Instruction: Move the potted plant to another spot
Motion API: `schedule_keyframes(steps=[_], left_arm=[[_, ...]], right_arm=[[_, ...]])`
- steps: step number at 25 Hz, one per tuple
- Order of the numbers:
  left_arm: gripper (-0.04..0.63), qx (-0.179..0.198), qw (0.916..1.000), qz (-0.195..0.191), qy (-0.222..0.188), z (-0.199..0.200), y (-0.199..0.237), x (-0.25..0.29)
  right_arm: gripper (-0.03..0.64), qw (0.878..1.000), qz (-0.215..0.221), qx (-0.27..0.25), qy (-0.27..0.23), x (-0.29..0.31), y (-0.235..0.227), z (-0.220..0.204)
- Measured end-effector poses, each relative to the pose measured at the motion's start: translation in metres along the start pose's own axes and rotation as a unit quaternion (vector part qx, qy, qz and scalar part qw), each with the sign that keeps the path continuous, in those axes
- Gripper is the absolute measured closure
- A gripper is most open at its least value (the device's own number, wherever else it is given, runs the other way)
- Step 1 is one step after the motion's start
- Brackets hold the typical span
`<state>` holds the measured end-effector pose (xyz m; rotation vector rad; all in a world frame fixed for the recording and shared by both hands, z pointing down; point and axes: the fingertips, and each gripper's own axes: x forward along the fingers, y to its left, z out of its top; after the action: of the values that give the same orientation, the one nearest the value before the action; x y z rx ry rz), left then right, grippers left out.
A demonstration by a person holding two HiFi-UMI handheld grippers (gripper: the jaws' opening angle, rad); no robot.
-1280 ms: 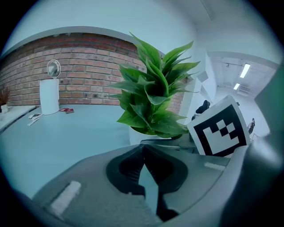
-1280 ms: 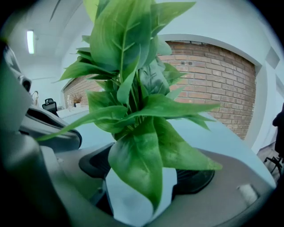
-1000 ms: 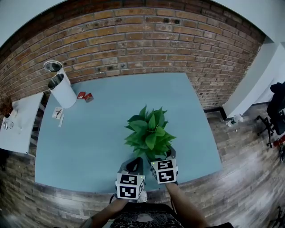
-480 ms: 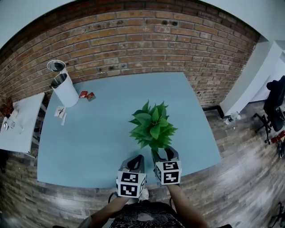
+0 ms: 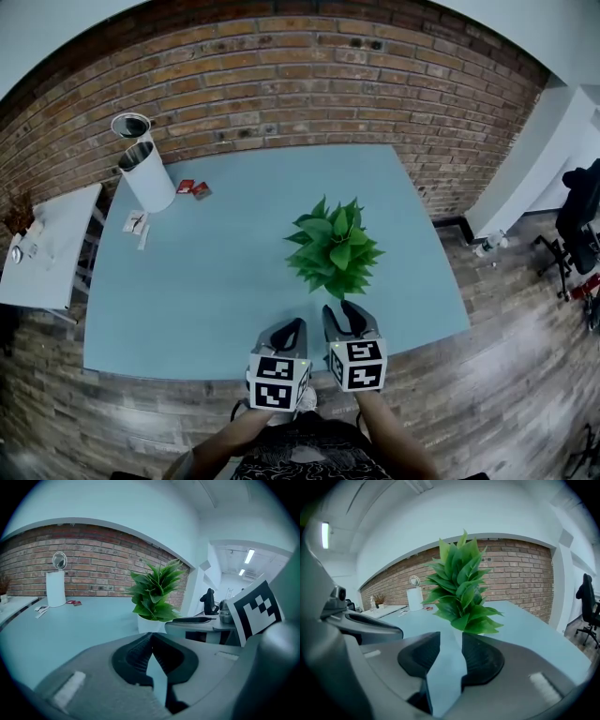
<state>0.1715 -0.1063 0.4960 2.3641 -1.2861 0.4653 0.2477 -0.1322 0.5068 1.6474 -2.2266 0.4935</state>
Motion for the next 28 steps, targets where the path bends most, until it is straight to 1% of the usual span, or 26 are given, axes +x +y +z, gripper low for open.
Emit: schedule_keyframes(steps=[2, 6, 12, 18, 21, 28], left_arm=[[0.595, 0.001, 1.0000, -0.001, -0.002, 0.001, 0.000, -0.004], [0.595, 0.002, 1.0000, -0.001, -0.008, 0.003, -0.001, -0.011], [0.595, 0.003, 0.9999, -0.004, -0.015, 0.003, -0.005, -0.020], [0.595, 0.009, 0.9998, 0.002, -0.016, -0.001, -0.008, -0.027], [0.595, 0.006, 0.9998, 0.000, -0.018, -0.003, -0.014, -0.030], [0.595, 0.005, 0.9998, -0.004, -0.020, -0.010, -0.025, -0.038]], right_arm=[[0.485, 1.000, 0.000, -0.002, -0.003, -0.004, 0.005, 0.001], [0.550, 1.000, 0.001, -0.005, -0.009, -0.013, 0.015, 0.001], [0.609, 1.000, 0.013, -0.008, -0.016, -0.027, 0.030, 0.003], [0.611, 0.999, 0.025, -0.016, -0.022, -0.040, 0.041, 0.005], [0.611, 0.999, 0.029, -0.020, -0.019, -0.047, 0.044, 0.002], [0.611, 0.999, 0.029, -0.021, -0.019, -0.062, 0.045, -0.003]])
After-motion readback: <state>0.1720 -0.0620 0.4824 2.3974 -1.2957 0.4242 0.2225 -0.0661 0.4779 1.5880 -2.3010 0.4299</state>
